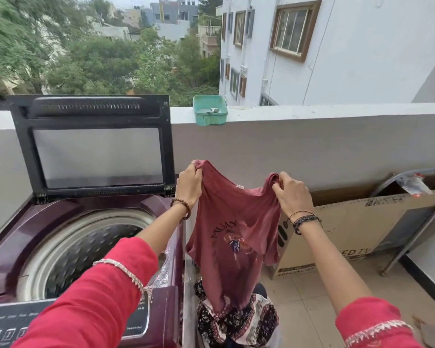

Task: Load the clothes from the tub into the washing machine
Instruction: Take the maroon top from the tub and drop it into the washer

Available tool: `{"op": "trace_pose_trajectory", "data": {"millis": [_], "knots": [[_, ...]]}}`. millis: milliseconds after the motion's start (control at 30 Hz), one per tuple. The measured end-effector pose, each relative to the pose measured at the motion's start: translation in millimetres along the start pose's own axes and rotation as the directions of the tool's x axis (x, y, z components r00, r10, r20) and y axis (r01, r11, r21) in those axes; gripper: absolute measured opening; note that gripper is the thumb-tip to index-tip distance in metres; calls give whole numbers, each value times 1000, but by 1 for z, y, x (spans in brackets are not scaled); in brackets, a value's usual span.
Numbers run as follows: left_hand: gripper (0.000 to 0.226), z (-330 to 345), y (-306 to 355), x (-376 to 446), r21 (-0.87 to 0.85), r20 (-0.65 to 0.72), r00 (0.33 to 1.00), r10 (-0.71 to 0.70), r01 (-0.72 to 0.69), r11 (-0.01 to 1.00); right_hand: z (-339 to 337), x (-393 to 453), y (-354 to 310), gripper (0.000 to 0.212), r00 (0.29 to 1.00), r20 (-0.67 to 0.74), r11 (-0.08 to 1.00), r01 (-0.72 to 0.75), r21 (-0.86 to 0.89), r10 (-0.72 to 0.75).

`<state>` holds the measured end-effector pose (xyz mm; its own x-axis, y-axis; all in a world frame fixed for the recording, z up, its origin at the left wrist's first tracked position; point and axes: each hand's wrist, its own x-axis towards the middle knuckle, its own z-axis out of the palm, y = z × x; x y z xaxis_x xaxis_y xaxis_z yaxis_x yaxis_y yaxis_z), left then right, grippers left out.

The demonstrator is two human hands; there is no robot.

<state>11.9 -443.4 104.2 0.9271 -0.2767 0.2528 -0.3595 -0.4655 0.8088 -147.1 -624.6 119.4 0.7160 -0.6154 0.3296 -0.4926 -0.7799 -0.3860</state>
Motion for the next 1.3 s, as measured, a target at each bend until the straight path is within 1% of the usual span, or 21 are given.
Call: {"op": "trace_pose_trajectory", "data": {"millis": [67, 167, 233, 300, 400, 533, 667, 700, 733, 767, 833, 867, 900, 933, 967, 1033, 1100, 1167, 1233, 1267, 1300], "knots": [[35, 0, 2, 1, 93, 0, 1000, 24, -24, 995, 1, 2, 0, 18, 1000, 26, 1000, -3, 17, 2], [34, -3, 6, 1, 96, -6, 1000, -2, 3, 995, 4, 6, -1, 30, 993, 103, 961, -82, 266, 57], [29, -4, 7, 2, 147, 57, 998, -13, 4, 989, 4, 8, -3, 38, 982, 151, 904, -163, 396, 111], [29, -6, 10, 2, 205, 141, 989, -38, 9, 979, 6, 8, -3, 39, 966, 199, 837, -243, 490, 164], [30, -11, 13, 0, 279, 172, 983, -62, 12, 960, 8, 7, -4, 39, 945, 255, 697, -324, 640, 206], [26, -13, 9, -1, 379, 172, 984, -54, -15, 925, 5, 8, -3, 38, 939, 282, 615, -342, 710, 197], [29, -17, 5, 3, 414, 171, 981, -88, 9, 910, 1, 11, -4, 39, 929, 318, 557, -367, 745, 188], [31, -18, 2, 6, 419, 166, 981, -98, 19, 908, 0, 11, -3, 40, 928, 319, 563, -372, 738, 194], [32, -20, 0, 8, 428, 160, 980, -116, 37, 903, -1, 12, -3, 41, 930, 309, 602, -364, 710, 198], [33, -21, -4, 11, 426, 156, 978, -137, 58, 903, -2, 12, -3, 40, 936, 288, 674, -346, 652, 201], [35, -24, -4, 12, 381, 168, 969, -182, 106, 918, -6, 14, -6, 38, 942, 257, 840, -313, 444, 215], [35, -26, -4, 11, 355, 176, 963, -204, 131, 926, -9, 15, -9, 39, 938, 263, 881, -311, 357, 225], [34, -26, -3, 10, 327, 188, 958, -217, 147, 933, -11, 15, -13, 41, 929, 293, 891, -320, 321, 228], [33, -26, -1, 9, 319, 218, 950, -223, 147, 936, -10, 14, -15, 41, 912, 345, 872, -343, 350, 220], [33, -25, -1, 7, 295, 231, 948, -217, 145, 944, -10, 13, -18, 40, 886, 412, 803, -398, 443, 213], [33, -23, 0, 3, 245, 240, 946, -216, 156, 957, -9, 10, -19, 35, 819, 542, 576, -538, 616, 186], [31, -21, -1, 4, 218, 225, 951, -212, 163, 962, -11, 7, -19, 28, 774, 617, 439, -609, 660, 146], [31, -24, 1, 4, 192, 244, 942, -233, 188, 963, -13, 6, -17, 20, 755, 648, 358, -634, 685, 98], [32, -26, -1, 6, 182, 255, 943, -214, 171, 968, -13, 6, -14, 14, 779, 621, 292, -616, 732, 85], [31, -26, -1, 7, 155, 263, 942, -209, 172, 973, -13, 5, -14, 15, 798, 596, 301, -592, 748, 88], [31, -26, -1, 7, 129, 280, 938, -204, 173, 976, -13, 5, -13, 16, 820, 564, 361, -558, 747, 98]]}}
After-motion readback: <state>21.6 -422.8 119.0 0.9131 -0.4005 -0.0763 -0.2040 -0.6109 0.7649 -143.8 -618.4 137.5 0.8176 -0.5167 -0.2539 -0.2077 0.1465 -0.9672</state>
